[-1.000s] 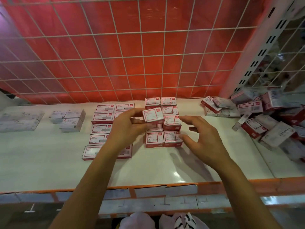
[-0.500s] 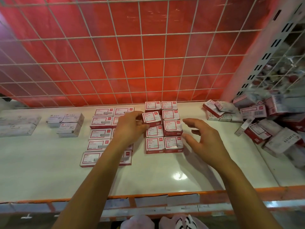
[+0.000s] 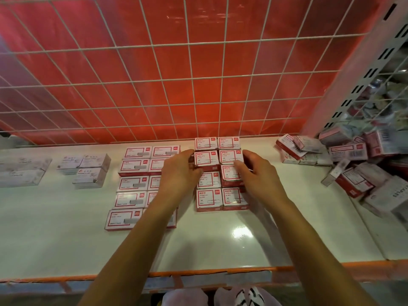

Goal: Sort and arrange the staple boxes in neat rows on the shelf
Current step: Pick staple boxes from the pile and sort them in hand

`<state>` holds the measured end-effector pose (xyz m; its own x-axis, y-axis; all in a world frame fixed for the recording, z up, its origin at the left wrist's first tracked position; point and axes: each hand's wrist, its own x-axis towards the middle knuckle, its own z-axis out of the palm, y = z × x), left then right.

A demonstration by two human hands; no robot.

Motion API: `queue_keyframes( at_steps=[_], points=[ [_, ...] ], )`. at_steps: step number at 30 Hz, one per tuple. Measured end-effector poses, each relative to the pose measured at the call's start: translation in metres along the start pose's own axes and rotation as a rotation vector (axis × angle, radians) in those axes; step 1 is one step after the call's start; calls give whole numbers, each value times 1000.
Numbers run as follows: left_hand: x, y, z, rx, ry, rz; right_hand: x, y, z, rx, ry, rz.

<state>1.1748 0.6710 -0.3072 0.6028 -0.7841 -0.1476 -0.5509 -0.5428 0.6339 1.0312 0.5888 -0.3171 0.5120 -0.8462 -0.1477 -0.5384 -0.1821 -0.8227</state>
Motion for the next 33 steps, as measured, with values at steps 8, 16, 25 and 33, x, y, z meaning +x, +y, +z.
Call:
queue_keyframes(
  at_steps=[8, 16, 25, 33],
  points=[
    [2, 0, 6, -35, 18, -4, 4, 1, 6, 29, 87, 52],
    [3, 2, 4, -80, -13, -59, 7, 4, 5, 113, 91, 84],
    [3, 9, -2, -94, -54, -126, 9, 7, 1, 279, 61, 136],
    [13, 20, -13, -217, -126, -189, 29, -6, -8, 419, 7, 236]
  ],
)
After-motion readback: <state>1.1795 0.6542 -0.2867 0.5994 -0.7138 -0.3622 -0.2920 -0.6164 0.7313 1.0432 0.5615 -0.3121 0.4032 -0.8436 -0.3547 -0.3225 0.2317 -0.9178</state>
